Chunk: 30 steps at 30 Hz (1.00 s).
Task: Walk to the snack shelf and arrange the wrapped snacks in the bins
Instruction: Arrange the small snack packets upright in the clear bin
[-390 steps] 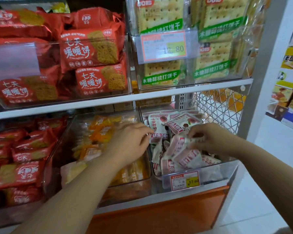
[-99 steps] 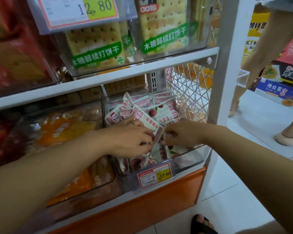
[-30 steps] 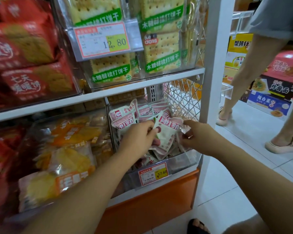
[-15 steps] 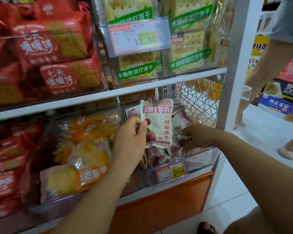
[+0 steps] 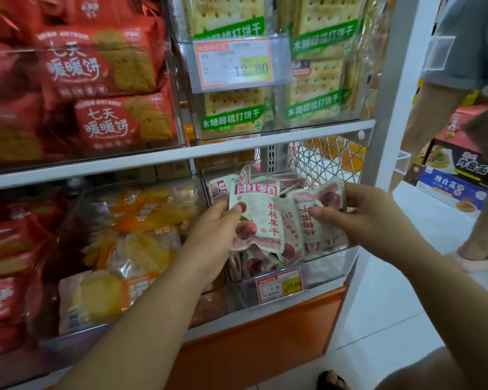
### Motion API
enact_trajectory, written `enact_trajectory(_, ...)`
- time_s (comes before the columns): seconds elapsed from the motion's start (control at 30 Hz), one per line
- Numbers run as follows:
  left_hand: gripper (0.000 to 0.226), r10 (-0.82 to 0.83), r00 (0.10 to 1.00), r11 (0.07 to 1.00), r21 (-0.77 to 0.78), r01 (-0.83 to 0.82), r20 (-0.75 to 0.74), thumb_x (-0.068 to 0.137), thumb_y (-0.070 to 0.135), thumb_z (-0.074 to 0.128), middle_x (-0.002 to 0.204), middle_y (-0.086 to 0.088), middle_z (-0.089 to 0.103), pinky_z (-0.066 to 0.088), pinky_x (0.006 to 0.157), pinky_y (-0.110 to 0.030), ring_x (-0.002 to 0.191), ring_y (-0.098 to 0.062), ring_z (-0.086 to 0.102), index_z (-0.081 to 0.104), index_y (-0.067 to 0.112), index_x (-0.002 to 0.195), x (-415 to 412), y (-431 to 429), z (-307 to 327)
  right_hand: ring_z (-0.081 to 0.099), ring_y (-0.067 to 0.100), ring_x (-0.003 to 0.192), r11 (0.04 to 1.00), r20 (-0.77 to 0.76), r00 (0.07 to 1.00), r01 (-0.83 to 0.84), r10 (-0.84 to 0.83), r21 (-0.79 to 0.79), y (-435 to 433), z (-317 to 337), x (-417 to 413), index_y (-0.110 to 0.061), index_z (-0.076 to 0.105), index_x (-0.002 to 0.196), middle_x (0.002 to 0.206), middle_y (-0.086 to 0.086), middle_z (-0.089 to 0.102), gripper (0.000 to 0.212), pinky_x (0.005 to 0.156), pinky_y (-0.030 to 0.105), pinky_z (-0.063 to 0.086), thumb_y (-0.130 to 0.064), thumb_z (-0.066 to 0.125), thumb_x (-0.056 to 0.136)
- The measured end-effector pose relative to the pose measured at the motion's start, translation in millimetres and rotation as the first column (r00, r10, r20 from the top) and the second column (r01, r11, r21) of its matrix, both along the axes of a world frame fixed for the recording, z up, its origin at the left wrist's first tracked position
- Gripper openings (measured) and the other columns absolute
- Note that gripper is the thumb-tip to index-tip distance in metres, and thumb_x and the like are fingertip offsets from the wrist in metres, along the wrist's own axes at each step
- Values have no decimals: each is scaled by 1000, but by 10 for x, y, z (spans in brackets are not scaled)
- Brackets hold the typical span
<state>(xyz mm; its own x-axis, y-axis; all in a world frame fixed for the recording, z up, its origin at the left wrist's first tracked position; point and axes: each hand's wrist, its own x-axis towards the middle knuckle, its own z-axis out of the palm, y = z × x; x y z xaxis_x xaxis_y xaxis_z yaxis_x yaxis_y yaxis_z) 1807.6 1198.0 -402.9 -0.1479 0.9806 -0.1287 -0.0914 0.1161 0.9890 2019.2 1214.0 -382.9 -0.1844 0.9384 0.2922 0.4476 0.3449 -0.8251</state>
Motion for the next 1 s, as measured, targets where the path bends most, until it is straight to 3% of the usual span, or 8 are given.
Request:
enact_trajectory(0.17, 35, -238, 970, 970, 43, 241, -54, 79, 27, 65, 103, -3, 73, 52, 89, -45, 95, -22, 69, 61, 20, 113, 39, -167, -51, 71, 13, 67, 988, -144, 988, -81, 62, -129, -58, 16, -171, -20, 68, 81, 74, -3, 74, 9, 61, 31, 60, -29, 70, 79)
enact_trajectory(0.27, 22, -204, 967, 973, 76, 217, -152, 91, 18, 59, 105, 1, 72, 51, 92, -47, 97, -19, 68, 61, 25, 111, 56, -218, -77, 72, 20, 71, 963, -246, 961, -182, 130, -200, -74, 21, -282, -20, 66, 89, 80, 1, 75, 6, 68, 38, 59, -24, 66, 84)
enact_trajectory(0.43, 30, -177, 973, 972, 129, 196, -145, 98, 12, 47, 110, -1, 69, 52, 90, -48, 100, -21, 67, 55, 27, 122, 12, -213, -32, 72, 23, 76, 962, -378, 923, -164, 71, -219, -59, 0, -360, -19, 64, 94, 85, 4, 74, 10, 70, 41, 57, -25, 62, 86)
enact_trajectory(0.63, 37, -218, 971, 954, 187, 234, -104, 86, 23, 64, 107, 5, 70, 55, 84, -37, 96, -13, 68, 50, 29, 121, 99, -274, -54, 72, 28, 75, 896, -759, 629, -223, -168, -383, -114, -124, -629, -6, 61, 99, 86, 13, 73, 14, 58, 38, 58, -17, 57, 90)
enact_trajectory(0.77, 45, -120, 981, 964, 217, 152, -151, 80, 10, 71, 101, 6, 71, 58, 74, -31, 87, -10, 69, 52, 27, 116, 148, -259, -109, 71, 26, 82, 885, -793, 592, -282, -142, -369, -100, -110, -691, -9, 54, 115, 95, 14, 70, 27, 65, 40, 59, -8, 58, 88)
enact_trajectory(0.83, 45, -96, 974, 962, 231, 144, -204, 79, 9, 72, 100, 8, 71, 58, 73, -29, 86, -6, 69, 52, 30, 114, 86, -240, -62, 68, 23, 93, 916, -701, 710, -232, -70, -327, -34, -71, -604, -19, 47, 126, 107, 9, 64, 47, 78, 40, 57, -8, 64, 84)
enact_trajectory(0.93, 51, -98, 900, 938, 262, 226, -424, 79, 11, 74, 101, 16, 68, 58, 72, -26, 85, 1, 67, 49, 40, 112, -103, -235, 68, 45, 9, 123, 991, -109, 990, -74, 86, 116, 1, 26, -397, -38, 38, 133, 134, -14, 45, 69, 104, 37, 40, -20, 73, 76)
enact_trajectory(1.0, 58, -145, 835, 923, 231, 307, -530, 78, 13, 75, 103, 17, 68, 58, 76, -31, 87, 1, 67, 46, 46, 115, -183, -250, 125, 24, 3, 134, 915, 258, 956, -224, 139, 335, -12, 37, -349, -45, 36, 132, 142, -21, 32, 71, 113, 35, 21, -29, 73, 73)
